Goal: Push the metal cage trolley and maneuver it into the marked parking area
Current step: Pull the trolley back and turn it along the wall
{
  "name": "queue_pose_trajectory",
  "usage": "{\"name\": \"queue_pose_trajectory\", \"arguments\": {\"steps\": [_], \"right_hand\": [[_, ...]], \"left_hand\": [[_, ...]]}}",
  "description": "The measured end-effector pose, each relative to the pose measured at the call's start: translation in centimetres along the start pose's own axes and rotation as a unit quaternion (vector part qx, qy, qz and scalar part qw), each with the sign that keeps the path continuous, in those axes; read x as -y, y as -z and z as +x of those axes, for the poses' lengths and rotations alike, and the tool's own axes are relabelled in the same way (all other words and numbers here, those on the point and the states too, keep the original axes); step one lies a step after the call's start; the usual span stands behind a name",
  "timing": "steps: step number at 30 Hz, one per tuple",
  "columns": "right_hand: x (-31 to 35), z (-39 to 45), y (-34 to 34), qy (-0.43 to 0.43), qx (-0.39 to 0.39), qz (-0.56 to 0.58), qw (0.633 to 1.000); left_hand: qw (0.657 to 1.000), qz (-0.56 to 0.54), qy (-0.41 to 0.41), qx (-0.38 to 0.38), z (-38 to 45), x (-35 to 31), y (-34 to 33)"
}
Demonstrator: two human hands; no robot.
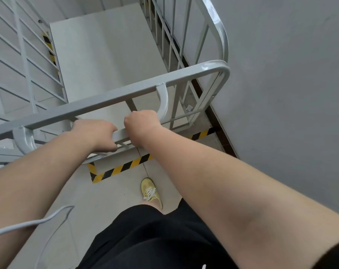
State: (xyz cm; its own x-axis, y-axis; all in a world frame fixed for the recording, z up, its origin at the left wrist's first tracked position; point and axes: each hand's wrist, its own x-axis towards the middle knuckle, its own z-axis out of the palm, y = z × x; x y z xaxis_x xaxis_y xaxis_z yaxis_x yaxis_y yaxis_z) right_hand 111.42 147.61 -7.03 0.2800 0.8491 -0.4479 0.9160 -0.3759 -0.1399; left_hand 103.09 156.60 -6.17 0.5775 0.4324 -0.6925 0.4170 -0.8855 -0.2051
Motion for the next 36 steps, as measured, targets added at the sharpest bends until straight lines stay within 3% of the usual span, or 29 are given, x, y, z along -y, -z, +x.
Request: {"name": "queue_pose_trajectory", "arguments": {"steps": [4, 6, 9, 12, 15, 18, 23, 36], "right_hand": [[-1.4, 0.1, 0.1, 0.095, 0.029, 0.043, 0.994], [-4.1, -0.5, 0.9, 0.137, 0.006, 0.071, 0.988], [-10.3, -2.1, 2.2, 0.139, -0.098, 0.095, 0.981], [-16.8, -3.0, 2.6, 0.047, -0.167, 0.093, 0.98], [-21.7, -2.0, 2.6, -0.037, -0.125, 0.048, 0.99], [-24.1, 0.1, 2.9, -0.064, -0.071, 0.014, 0.995], [-25.3, 2.5, 5.1, -0.047, -0.016, -0.049, 0.998], [-22.1, 2.7, 6.1, -0.03, 0.015, -0.043, 0.999]], "left_hand": [[0.997, 0.035, 0.036, 0.065, 0.0, -1.0, 1.2], [0.994, 0.025, 0.054, 0.093, 0.6, -1.9, 2.3], [0.988, -0.138, 0.04, 0.058, 2.5, -6.1, 4.6], [0.941, -0.329, 0.08, -0.019, 4.2, -11.4, 7.3], [0.862, -0.481, 0.151, -0.052, 5.6, -13.0, 7.5], [0.856, -0.472, 0.194, -0.084, 6.3, -12.6, 6.1], [0.873, -0.444, 0.186, -0.083, 6.7, -12.4, 6.0], [0.876, -0.443, 0.175, -0.071, 4.5, -10.3, 5.5]]}}
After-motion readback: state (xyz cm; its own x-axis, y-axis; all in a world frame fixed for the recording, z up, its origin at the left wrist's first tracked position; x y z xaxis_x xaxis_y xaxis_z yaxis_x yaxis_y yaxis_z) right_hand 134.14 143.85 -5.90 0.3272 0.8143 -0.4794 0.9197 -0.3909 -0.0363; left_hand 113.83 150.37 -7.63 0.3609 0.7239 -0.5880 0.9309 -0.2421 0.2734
